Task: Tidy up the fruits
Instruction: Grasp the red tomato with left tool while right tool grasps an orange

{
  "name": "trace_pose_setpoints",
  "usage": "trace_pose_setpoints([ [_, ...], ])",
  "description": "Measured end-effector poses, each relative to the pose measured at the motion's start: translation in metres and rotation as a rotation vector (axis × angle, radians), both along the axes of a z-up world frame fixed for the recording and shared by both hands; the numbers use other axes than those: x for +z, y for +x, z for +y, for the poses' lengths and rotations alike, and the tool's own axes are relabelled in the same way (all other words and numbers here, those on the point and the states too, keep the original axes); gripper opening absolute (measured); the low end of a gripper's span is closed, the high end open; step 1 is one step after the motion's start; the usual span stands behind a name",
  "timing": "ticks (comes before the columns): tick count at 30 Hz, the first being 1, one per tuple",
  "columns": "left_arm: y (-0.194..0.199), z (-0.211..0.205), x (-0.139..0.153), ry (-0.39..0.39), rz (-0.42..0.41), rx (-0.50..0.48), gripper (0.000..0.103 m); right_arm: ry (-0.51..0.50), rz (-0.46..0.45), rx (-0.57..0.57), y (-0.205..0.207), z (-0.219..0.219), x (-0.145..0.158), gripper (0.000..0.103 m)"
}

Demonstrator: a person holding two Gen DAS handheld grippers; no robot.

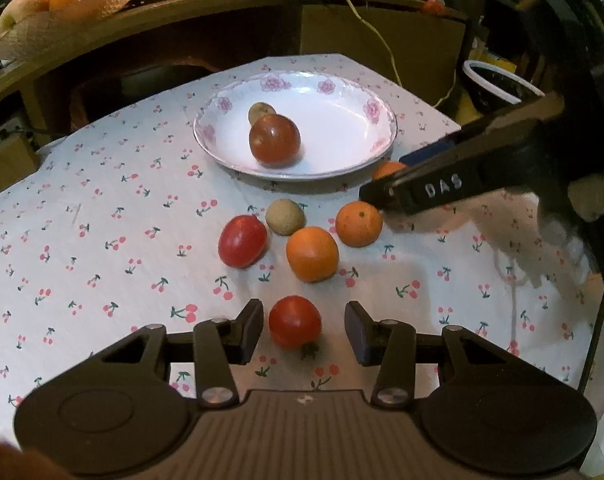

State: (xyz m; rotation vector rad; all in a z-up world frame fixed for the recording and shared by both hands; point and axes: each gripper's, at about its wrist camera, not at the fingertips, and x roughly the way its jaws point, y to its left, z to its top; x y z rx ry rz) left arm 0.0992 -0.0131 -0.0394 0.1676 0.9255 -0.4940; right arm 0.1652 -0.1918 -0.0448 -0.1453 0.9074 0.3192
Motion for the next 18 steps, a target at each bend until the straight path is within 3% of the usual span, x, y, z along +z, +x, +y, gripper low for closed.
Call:
trace_pose_setpoints([
  [6, -0.0029, -0.0028, -0.0021, 0.01, -0.01, -0.005, 0.046, -0.006, 0.001, -0.006, 0.0023, -0.0017, 0.0, 0.053],
  [12, -0.0018, -0.0017, 0.0006, 0.004, -0.02, -0.001, 0.039, 0.014, 0.015, 0.013, 0.0024, -0.0021, 0.0021, 0.035],
  [18, -0.0003, -0.0016, 0.0001, 0.009, -0.021, 0.0, 0.039, 0.024, 0.03, 0.02, -0.0004, -0.0035, 0.0032, 0.034],
])
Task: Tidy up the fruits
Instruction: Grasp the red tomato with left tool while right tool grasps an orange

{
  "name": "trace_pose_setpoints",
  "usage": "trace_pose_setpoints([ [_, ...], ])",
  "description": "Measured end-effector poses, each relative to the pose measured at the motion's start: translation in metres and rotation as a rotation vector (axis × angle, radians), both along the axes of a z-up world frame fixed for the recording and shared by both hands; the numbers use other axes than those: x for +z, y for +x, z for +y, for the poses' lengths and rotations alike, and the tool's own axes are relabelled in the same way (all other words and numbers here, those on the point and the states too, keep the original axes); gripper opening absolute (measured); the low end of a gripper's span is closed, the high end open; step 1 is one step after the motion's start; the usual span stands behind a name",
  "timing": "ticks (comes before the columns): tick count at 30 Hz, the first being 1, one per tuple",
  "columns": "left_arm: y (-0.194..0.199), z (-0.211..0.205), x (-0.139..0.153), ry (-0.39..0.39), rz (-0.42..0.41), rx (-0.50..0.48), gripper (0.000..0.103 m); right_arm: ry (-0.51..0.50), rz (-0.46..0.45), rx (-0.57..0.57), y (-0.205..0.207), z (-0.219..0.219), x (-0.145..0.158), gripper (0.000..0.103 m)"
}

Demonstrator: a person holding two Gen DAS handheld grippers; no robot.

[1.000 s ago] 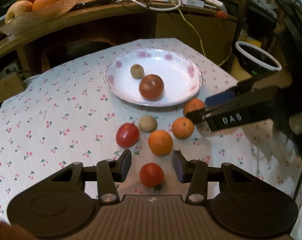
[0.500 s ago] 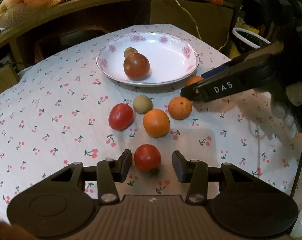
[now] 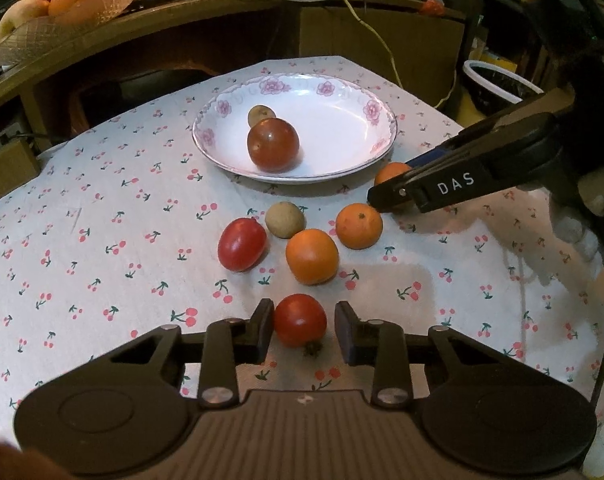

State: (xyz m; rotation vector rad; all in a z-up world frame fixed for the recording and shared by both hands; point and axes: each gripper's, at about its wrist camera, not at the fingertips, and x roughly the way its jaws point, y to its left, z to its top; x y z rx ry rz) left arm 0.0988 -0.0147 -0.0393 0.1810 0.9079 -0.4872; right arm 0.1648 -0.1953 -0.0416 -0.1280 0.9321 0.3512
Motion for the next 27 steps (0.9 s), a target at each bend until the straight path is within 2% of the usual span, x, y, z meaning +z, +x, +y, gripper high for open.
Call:
trace_pose_setpoints([
  [9, 0.001, 0.0, -0.0029, 0.003, 0.004, 0.001, 0.039, -0.034, -0.013, 0.025, 0.0003, 0.0043, -0.0016, 0.035],
  [12, 0.0007, -0.0003, -0.0028, 0.005, 0.003, 0.0, 0.039, -0.05, -0.015, 0.017, 0.0007, 0.0038, -0.0009, 0.045],
  [13, 0.0007, -0.0002, -0.0027, 0.004, 0.002, 0.001, 0.039, -0.06, -0.013, 0.007, 0.0011, 0.0028, -0.0013, 0.053],
  [15, 0.0002, -0.0009, -0.0022, 0.005, -0.001, 0.0, 0.039, -0.054, -0.014, 0.002, 0.0014, 0.0006, -0.0025, 0.054],
  [19, -0.0015, -0.0014, -0.0011, 0.006, -0.007, -0.006, 0.038, -0.059, -0.014, 0.007, 0.0012, 0.0024, -0.0016, 0.048],
  [21, -0.0014, -0.0011, -0.0009, 0.005, -0.009, -0.007, 0.037, -0.056, -0.012, 0.011, 0.0009, 0.0031, -0.0006, 0.042],
  [22, -0.0015, -0.0009, -0.0007, 0.004, -0.01, -0.007, 0.036, -0.048, -0.009, 0.013, 0.0004, 0.0033, 0.0002, 0.034],
  [27, -0.0006, -0.0008, 0.0031, -0.007, -0.018, -0.008, 0.034, -0.037, 0.005, 0.016, -0.0009, 0.0044, 0.0019, 0.032],
])
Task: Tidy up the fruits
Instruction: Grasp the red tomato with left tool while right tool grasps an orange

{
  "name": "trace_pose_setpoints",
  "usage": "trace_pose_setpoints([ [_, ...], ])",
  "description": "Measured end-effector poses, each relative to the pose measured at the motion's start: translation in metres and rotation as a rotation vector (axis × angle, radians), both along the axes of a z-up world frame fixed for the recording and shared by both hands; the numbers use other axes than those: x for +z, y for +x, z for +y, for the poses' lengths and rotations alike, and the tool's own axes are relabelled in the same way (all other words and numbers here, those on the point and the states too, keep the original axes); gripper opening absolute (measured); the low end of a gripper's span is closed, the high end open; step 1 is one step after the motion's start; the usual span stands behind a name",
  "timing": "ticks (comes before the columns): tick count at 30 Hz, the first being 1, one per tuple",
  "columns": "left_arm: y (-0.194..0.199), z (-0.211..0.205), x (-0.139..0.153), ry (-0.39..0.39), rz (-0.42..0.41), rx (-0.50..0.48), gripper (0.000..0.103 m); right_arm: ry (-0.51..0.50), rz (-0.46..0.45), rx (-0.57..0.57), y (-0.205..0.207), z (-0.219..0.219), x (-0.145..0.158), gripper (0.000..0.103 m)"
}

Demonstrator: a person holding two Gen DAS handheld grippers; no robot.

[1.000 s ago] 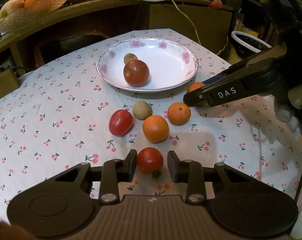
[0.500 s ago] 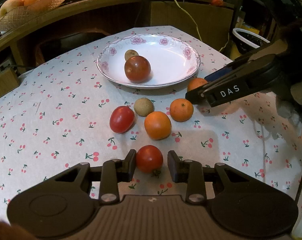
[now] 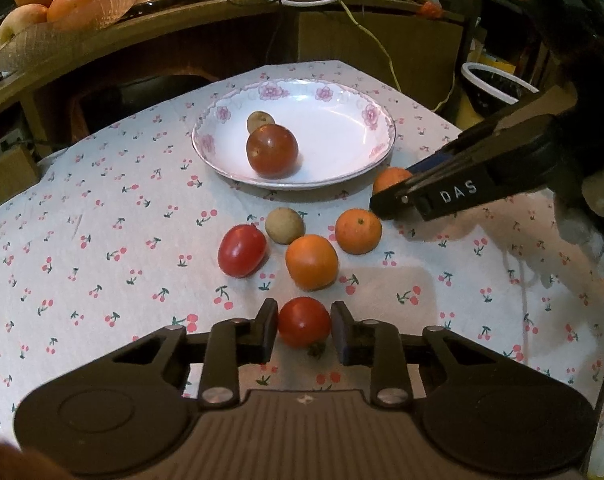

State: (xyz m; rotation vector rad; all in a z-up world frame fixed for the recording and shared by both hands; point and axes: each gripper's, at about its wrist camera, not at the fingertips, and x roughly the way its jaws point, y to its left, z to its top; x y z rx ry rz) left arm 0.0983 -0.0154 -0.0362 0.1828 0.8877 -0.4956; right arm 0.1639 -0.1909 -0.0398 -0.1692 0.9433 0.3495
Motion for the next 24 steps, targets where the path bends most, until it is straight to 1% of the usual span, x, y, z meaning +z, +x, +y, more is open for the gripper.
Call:
trace_pose_setpoints([
  [4, -0.001, -0.001, 0.003, -0.004, -0.008, -0.006, 0.034, 0.012, 0.002, 0.012, -0.003, 0.002, 0.004, 0.032],
  [8, -0.002, -0.001, -0.001, 0.007, -0.002, -0.005, 0.034, 0.01, 0.0, 0.026, -0.01, 0.001, 0.01, 0.032],
  [13, -0.002, -0.003, -0.007, 0.022, 0.007, -0.006, 0.035, -0.028, 0.03, 0.036, -0.015, 0.001, 0.0, 0.033],
  [19, -0.001, -0.004, -0.007, 0.024, 0.005, -0.009, 0.035, -0.016, 0.03, 0.034, -0.014, -0.002, 0.0, 0.034],
  [21, -0.002, -0.004, -0.007, 0.026, 0.006, -0.011, 0.035, -0.022, 0.036, 0.042, -0.014, -0.001, -0.001, 0.036],
  [24, -0.002, -0.004, -0.005, 0.028, 0.01, -0.007, 0.034, -0.029, 0.029, 0.043, -0.014, 0.0, -0.001, 0.035],
])
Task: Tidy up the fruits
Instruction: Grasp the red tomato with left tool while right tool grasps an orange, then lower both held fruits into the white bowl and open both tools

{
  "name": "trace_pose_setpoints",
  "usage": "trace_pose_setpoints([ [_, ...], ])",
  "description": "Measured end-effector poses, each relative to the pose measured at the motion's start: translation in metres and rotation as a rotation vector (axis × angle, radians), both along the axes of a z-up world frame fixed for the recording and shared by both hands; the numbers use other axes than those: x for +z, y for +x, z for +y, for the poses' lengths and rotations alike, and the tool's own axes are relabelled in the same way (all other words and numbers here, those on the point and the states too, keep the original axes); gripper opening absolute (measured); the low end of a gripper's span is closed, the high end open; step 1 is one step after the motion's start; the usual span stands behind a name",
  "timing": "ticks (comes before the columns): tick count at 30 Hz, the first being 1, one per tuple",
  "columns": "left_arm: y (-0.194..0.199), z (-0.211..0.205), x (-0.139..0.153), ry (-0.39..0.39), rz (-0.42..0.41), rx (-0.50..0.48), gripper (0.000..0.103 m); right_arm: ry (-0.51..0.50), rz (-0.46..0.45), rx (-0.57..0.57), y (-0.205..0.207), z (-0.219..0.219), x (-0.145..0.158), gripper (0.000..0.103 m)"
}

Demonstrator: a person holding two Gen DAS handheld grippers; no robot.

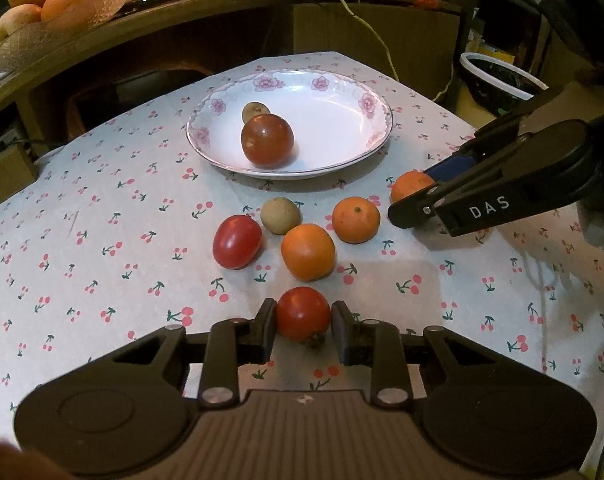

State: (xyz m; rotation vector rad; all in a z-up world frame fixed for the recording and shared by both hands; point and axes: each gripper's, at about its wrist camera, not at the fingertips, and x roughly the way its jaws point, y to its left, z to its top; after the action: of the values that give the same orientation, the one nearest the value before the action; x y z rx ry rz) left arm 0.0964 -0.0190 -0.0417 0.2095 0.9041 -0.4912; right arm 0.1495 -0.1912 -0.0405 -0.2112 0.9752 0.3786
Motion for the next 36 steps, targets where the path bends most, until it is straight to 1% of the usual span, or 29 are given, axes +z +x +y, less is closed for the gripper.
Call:
trace_pose_setpoints([
  [4, 0.001, -0.001, 0.004, -0.004, -0.003, 0.003, 0.033, -0.006, 0.003, -0.007, -0.002, 0.001, 0.001, 0.033],
  [7, 0.003, -0.001, 0.011, -0.012, -0.025, 0.012, 0.033, 0.006, 0.009, 0.001, -0.005, 0.003, 0.002, 0.033],
  [14, 0.016, -0.006, 0.025, -0.02, -0.067, 0.036, 0.033, 0.045, -0.044, -0.009, -0.006, 0.002, 0.02, 0.033],
  [22, 0.04, -0.014, 0.037, -0.029, -0.117, 0.06, 0.033, 0.071, -0.089, -0.052, 0.01, -0.002, 0.031, 0.033],
  [29, 0.061, -0.02, 0.037, -0.014, -0.146, 0.077, 0.033, 0.066, -0.117, -0.077, 0.025, 0.0, 0.03, 0.033],
  [36, 0.074, -0.028, 0.029, -0.009, -0.132, 0.07, 0.033, 0.054, -0.111, -0.074, 0.035, 0.003, 0.025, 0.033],
])
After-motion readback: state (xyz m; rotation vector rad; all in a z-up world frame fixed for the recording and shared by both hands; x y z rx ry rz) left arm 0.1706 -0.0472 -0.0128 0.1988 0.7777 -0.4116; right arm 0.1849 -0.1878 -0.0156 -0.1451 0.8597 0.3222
